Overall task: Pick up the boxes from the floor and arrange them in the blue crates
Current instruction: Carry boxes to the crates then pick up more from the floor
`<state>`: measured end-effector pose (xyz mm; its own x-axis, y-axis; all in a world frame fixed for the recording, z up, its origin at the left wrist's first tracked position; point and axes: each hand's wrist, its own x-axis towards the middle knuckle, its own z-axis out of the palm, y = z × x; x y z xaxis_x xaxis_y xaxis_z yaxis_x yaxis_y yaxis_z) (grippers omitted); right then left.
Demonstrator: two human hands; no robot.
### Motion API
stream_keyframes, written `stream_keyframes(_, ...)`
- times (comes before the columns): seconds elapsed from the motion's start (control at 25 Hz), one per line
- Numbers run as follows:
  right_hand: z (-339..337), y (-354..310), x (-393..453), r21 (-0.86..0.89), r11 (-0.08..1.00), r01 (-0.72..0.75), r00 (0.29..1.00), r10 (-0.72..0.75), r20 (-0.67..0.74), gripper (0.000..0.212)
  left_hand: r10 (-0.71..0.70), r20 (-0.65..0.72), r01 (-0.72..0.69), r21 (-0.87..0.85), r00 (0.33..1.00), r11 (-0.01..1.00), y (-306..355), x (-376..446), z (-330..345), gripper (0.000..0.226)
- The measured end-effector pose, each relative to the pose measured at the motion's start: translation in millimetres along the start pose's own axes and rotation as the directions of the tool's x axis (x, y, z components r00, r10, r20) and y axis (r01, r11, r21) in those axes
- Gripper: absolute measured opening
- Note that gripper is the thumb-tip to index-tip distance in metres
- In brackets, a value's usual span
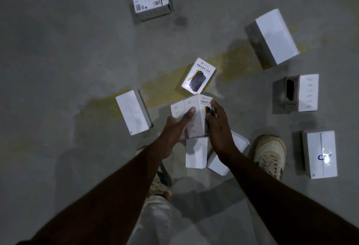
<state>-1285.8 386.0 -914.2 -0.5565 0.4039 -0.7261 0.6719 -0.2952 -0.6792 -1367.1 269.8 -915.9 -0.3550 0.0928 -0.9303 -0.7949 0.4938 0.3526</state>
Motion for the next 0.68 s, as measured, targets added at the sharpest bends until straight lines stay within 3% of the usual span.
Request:
stream_keyframes(0.12,-6.0,-8.1,7.6,-0.023,0.999,0.035,0.993,-0.032,0.115,0.037,0.055,-0.084,-0.06,-0.059,0.995,0.996,-1.1,3.1,8.2,0.081)
stream_keyframes(0.16,-7.9,-12.6,9.7,-0.004,1.0,0.012,0.988,-0.011,0.152,0.043,0.052,-0.099,-0.057,-0.051,0.994,0.997,0.3,2.8,10.0,0.086)
stream_keyframes(0.28,-14.4,-20.3,17.5,0.039,0.999,-0.028,0.977,0.019,0.213,0.046,-0.029,-0.022,0.027,-0.089,0.999,0.996,4.7,3.8,11.3,0.075)
stream_keyframes(0.44,-8.3,-26.6,26.8,-0.047,0.999,0.009,0.964,0.004,0.267,0.035,-0.009,-0.005,0.007,-0.234,1.0,0.972,10.5,10.7,4.7,0.076)
stream_keyframes(0.52,-2.9,-28.5,39.4,-0.1,0.995,0.011,0.981,0.009,0.194,0.03,-0.051,-0.052,0.033,-0.29,0.997,0.956,13.6,15.3,-1.3,0.077)
stream_keyframes(0.6,3.2,-30.9,56.7,-0.228,0.973,-0.033,0.999,0.031,-0.011,0.033,-0.07,-0.138,0.027,-0.294,0.988,0.955,14.0,22.3,-11.2,0.072)
stream_keyframes(0.68,13.7,-36.9,74.4,-0.296,0.947,-0.125,0.977,0.066,-0.202,0.057,-0.064,-0.222,0.002,-0.266,0.973,0.964,13.1,32.8,-25.0,0.072)
